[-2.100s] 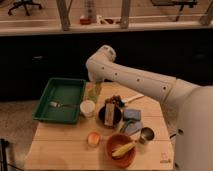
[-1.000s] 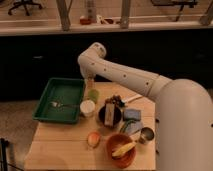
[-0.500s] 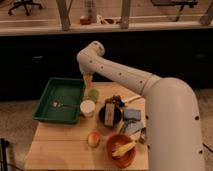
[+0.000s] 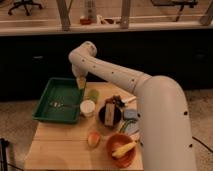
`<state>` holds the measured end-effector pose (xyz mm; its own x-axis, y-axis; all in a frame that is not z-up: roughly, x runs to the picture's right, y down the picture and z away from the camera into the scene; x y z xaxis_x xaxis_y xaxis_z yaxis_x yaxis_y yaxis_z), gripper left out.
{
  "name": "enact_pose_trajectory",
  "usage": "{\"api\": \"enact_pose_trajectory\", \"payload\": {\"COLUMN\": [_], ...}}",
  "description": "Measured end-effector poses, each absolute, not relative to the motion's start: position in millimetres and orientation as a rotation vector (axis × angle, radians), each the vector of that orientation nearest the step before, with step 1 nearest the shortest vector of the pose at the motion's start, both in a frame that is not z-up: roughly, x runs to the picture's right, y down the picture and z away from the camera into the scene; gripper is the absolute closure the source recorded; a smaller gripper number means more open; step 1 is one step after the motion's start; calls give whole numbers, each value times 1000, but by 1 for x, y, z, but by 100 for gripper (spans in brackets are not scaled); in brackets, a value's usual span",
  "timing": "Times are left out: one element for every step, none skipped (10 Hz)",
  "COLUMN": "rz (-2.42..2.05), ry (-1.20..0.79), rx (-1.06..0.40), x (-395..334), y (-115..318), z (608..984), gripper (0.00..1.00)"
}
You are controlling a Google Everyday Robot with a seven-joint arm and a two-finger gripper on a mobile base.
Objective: Place fork in table surface
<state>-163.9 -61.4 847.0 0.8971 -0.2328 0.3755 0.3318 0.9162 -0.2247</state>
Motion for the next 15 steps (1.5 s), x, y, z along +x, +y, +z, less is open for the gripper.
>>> {"api": "enact_pose_trajectory", "payload": {"rz": [-301, -302, -301, -297, -289, -265, -254, -241, -230, -220, -210, -204, -193, -180, -171], "ry": [-360, -368, -376, -389, -397, -401, -405, -417, -422, -424, -427, -430, -429, -426, -424], "rx": [-300, -309, -321, -335, -347, -364, -382, -411, -431, -447, -471, -488, -501, -519, -537], "x": [-169, -173, -179, -187, -193, -197, -201, -210, -213, -214, -218, -222, -225, -226, -230], "y": [-57, -52, -45, -36, -28, -19, -12, 0, 6, 9, 14, 19, 21, 26, 33], "z": [847, 846, 847, 848, 851, 856, 861, 868, 873, 877, 882, 886, 890, 896, 902], "gripper": [20, 20, 20, 20, 20, 20, 20, 20, 20, 20, 20, 20, 20, 20, 20]}}
